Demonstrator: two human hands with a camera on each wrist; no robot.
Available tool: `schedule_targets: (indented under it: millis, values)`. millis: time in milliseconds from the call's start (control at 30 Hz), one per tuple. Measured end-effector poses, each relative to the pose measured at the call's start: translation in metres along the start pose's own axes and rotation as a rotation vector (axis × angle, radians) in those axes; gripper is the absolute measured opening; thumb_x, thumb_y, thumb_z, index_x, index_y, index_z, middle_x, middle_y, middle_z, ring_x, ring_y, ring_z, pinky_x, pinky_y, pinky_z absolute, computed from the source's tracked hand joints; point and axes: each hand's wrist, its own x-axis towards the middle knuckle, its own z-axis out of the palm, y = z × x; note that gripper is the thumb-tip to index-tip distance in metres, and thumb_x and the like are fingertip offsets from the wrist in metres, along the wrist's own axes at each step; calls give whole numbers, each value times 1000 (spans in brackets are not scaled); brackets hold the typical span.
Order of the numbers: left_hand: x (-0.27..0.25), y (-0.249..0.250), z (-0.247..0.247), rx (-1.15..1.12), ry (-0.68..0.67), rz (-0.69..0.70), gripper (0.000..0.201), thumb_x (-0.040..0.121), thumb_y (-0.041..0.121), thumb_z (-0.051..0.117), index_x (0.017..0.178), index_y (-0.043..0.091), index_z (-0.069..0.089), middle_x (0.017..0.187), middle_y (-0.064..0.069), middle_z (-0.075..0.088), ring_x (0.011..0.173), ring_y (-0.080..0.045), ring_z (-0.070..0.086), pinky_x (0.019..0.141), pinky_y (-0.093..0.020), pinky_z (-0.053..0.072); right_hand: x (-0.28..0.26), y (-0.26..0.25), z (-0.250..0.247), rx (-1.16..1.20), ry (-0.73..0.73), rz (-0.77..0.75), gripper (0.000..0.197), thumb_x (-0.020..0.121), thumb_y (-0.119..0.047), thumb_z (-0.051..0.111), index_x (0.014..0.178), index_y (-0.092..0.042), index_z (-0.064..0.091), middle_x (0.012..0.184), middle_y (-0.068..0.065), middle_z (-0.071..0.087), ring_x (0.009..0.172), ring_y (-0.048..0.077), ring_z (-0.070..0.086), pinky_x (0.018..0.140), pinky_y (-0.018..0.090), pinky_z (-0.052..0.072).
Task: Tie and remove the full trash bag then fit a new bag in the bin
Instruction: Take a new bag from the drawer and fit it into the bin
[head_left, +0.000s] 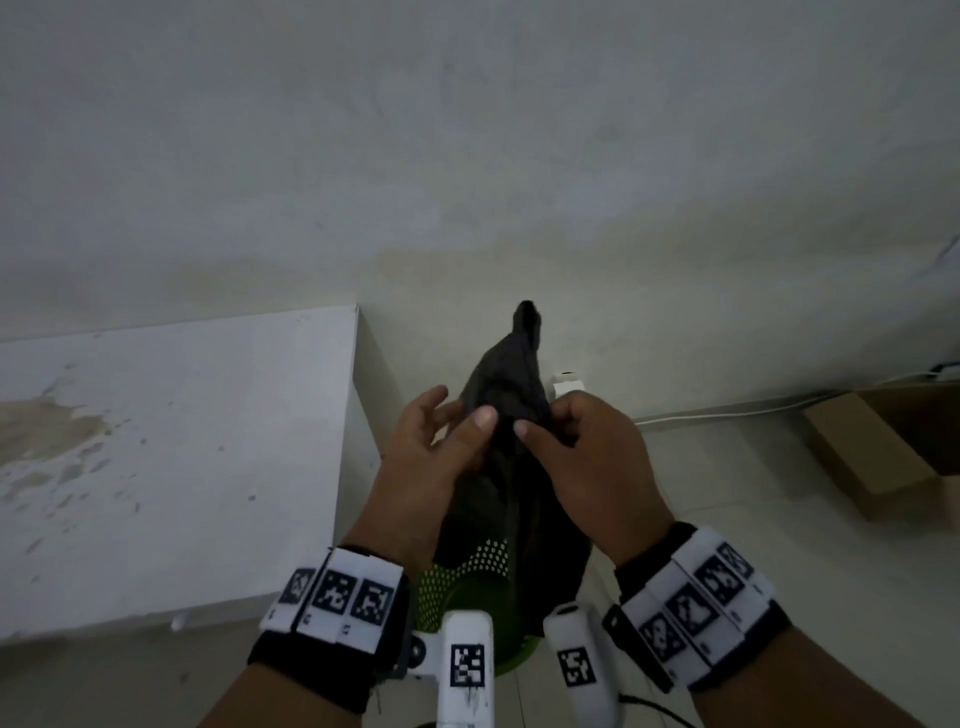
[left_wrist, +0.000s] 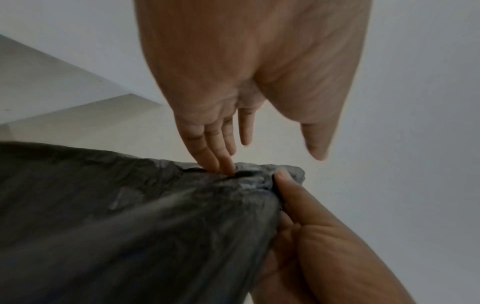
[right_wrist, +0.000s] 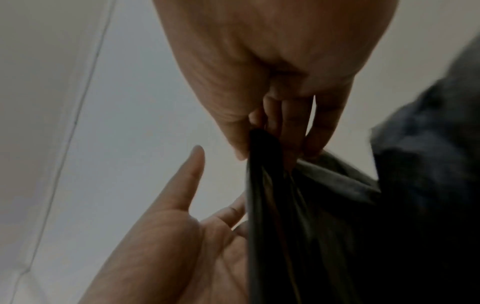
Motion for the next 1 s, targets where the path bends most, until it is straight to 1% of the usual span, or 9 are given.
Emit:
schedule_targets:
  millis: [67,233,300,400,500,567,767,900,1000]
  values:
    - [-7,-2,2,169,-15,66,83,59,71,80,122,20,64,117,-1,74,105,-16,72,97,-41,57,5,-1,3,137,-86,65,23,82,-39,73,77,-19,64,71,-4,70,66,4,66,63,23,54]
    - [3,-6,2,322,-66,120,17,92,31,71,102,19,77,100,-3,79,99,-23,75,94,-50,57,22,13,10,450,-370,189,24,85,-29,69,91,-6,69,84,21,72,81,32,71,83,57,56]
    - [12,-11,-3,328,-16,95,9,90,24,71,92,20,79,96,-6,79,95,-28,74,92,-53,58,28,18,9,572,-457,265,21,93,-12,62,105,4,66,97,26,71,90,37,71,84,50,59]
    - [18,-12,-2,317,36,22,15,95,12,64,84,14,74,84,-10,75,83,-28,70,79,-44,62,34,23,8,649,-518,326,22,95,1,53,114,7,62,99,21,71,86,30,71,71,33,60]
    - [19,-17,1,318,-16,-21,3,93,14,69,94,11,70,92,-12,75,88,-28,72,83,-44,62,36,33,14,658,-544,380,18,95,-3,55,110,2,66,96,17,73,83,27,71,69,34,59]
    - [18,-26,1,403,-36,-24,18,84,19,79,100,15,72,94,-9,77,91,-28,75,88,-50,60,35,38,21,631,-552,417,15,94,-6,59,107,-1,66,97,18,72,80,23,71,68,33,59]
    - [13,-47,-2,431,147,48,9,80,25,71,85,29,78,83,-4,79,83,-29,75,82,-56,60,32,48,36,677,-585,464,25,90,-10,66,112,2,64,96,26,63,85,31,59,63,31,57]
    - [3,-36,-5,492,160,105,15,91,20,66,89,25,80,86,-1,79,83,-24,75,80,-52,62,31,45,37,742,-648,440,17,93,-8,63,108,-2,66,87,13,70,78,22,66,71,35,59]
    - [1,-18,-10,580,175,168,16,93,17,67,86,28,77,84,4,78,79,-14,73,72,-35,59,34,33,39,810,-672,423,19,94,-6,60,111,3,64,92,15,69,81,22,68,78,39,59]
